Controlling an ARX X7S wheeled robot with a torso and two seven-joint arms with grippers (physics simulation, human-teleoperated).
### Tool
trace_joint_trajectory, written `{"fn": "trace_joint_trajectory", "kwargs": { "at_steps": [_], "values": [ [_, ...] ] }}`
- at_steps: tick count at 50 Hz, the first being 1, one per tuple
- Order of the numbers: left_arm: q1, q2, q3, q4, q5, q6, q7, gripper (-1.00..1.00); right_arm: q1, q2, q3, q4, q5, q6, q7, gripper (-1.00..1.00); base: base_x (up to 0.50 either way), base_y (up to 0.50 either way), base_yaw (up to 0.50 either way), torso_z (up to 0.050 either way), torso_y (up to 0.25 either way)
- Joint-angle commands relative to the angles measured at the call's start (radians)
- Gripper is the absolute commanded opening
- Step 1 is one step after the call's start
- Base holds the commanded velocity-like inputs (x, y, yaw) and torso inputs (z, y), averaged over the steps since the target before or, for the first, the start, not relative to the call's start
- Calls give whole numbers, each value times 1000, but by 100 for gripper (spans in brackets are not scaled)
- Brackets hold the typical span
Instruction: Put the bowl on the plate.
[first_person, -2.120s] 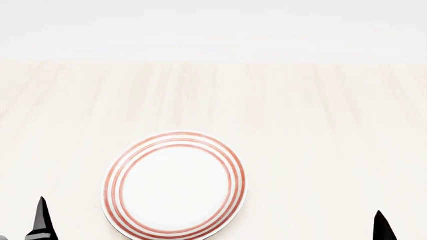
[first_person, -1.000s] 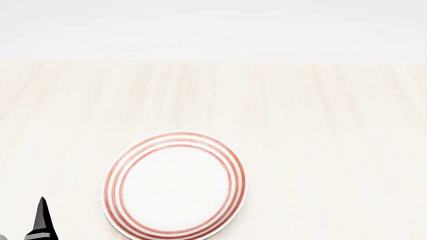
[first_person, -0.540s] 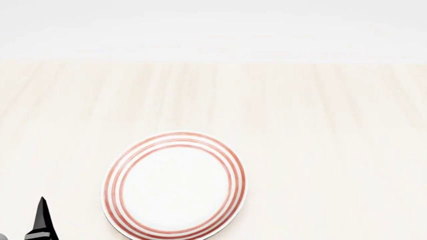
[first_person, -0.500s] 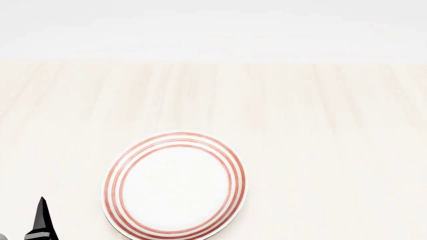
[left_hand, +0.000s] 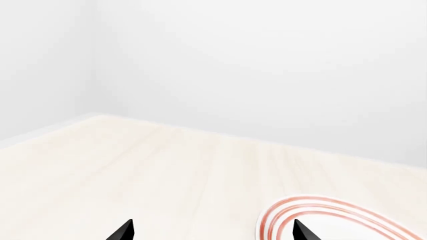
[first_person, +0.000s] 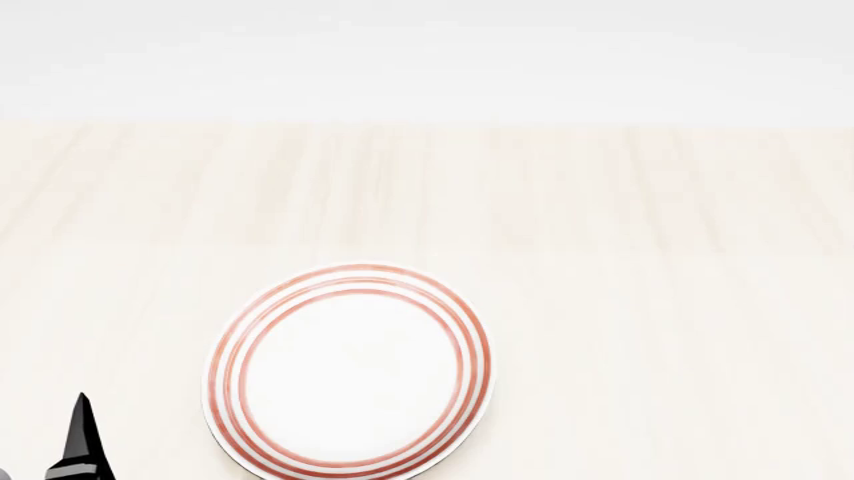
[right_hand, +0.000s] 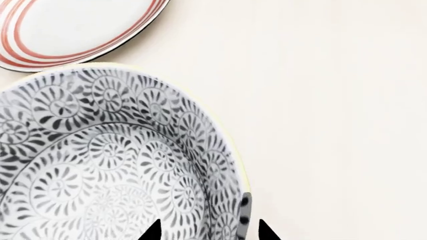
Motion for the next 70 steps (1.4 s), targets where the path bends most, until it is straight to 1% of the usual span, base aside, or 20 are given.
{"fn": "trace_joint_trajectory", "kwargs": {
  "at_steps": [1, 6, 11, 18, 20, 24, 28, 30, 31, 32, 36, 38, 41, 44, 46, 47, 49, 56, 61, 70],
  "values": [
    [-1, -6, 1, 3, -8, -1, -5, 100, -2, -6, -22, 14, -28, -4, -16, -100, 0, 0, 0, 0, 0],
    [0, -8, 3, 5, -10, -1, -7, 100, -2, -9, -20, 12, -32, -5, -3, -100, 0, 0, 0, 0, 0],
    [-1, -8, 5, 1, -10, 1, -8, 100, 16, -4, -12, -48, -34, -5, 39, -100, 0, 0, 0, 0, 0],
    [-2, -12, 6, 4, -15, 0, -11, 100, 72, -4, 54, -211, 2, -46, 117, -100, 0, 0, 0, 0, 0],
    [-1, -13, 7, 6, -17, -1, -12, 100, 98, -6, 59, -244, -23, -59, 128, -100, 0, 0, 0, 0, 0],
    [-2, -15, 7, 9, -21, -1, -13, 100, 205, -18, 45, -305, -46, -73, 149, -100, 0, 0, 0, 0, 0],
    [-2, -16, 7, 12, -26, -3, -15, 100, 406, -68, -37, -321, -43, -50, 157, -100, 0, 0, 0, 0, 0],
    [-2, -16, 8, 12, -27, -2, -15, 100, 459, -86, -62, -317, -55, -43, 155, -100, 0, 0, 0, 0, 0],
    [-3, -16, 8, 11, -29, -2, -15, 100, 459, -86, -62, -317, -55, -43, 155, -100, 0, 0, 0, 0, 0],
    [-5, -16, 6, 10, -32, -3, -15, 100, 537, -120, -101, -293, -67, -32, 142, -100, 0, 0, 0, 0, 0],
    [-1, -19, 4, 20, -42, -6, -16, 100, 615, -168, -150, -240, -91, -22, 121, -100, 0, 0, 0, 0, 0],
    [-1, -20, 2, 22, -47, -6, -17, 100, 632, -202, -146, -202, -71, -42, 104, -100, 0, 0, 0, 0, 0],
    [-1, -20, -3, 27, -57, -13, -22, 100, 692, -252, -189, -128, -108, -42, 81, -100, 0, 0, 0, 0, 0],
    [4, -21, -2, 35, -60, -13, -24, 100, 724, -292, -204, -59, -116, -44, 76, -100, 0, 0, 0, 0, 0],
    [9, -22, -3, 42, -63, -14, -26, 100, 752, -336, -212, 37, -119, -37, 105, -100, 0, 0, 0, 0, 0],
    [10, -23, -3, 45, -63, -13, -27, 100, 757, -348, -218, 61, -145, -49, 109, -100, 0, 0, 0, 0, 0],
    [14, -24, -7, 52, -70, -15, -29, 100, 783, -374, -228, 134, -134, -38, 97, -100, 0, 0, 0, 0, 0],
    [21, -28, -18, 64, -84, -17, -37, 100, 862, -462, -267, 366, -210, -101, 10, -100, 0, 0, 0, 0, 0],
    [36, -32, -19, 83, -91, -14, -37, 100, 897, -524, -244, 504, -186, -138, -42, -100, 0, 0, 0, 0, 0],
    [37, -36, -18, 83, -95, -12, -40, 100, 907, -527, -253, 525, -190, -135, -44, -100, 0, 0, 0, 0, 0]
  ]
}}
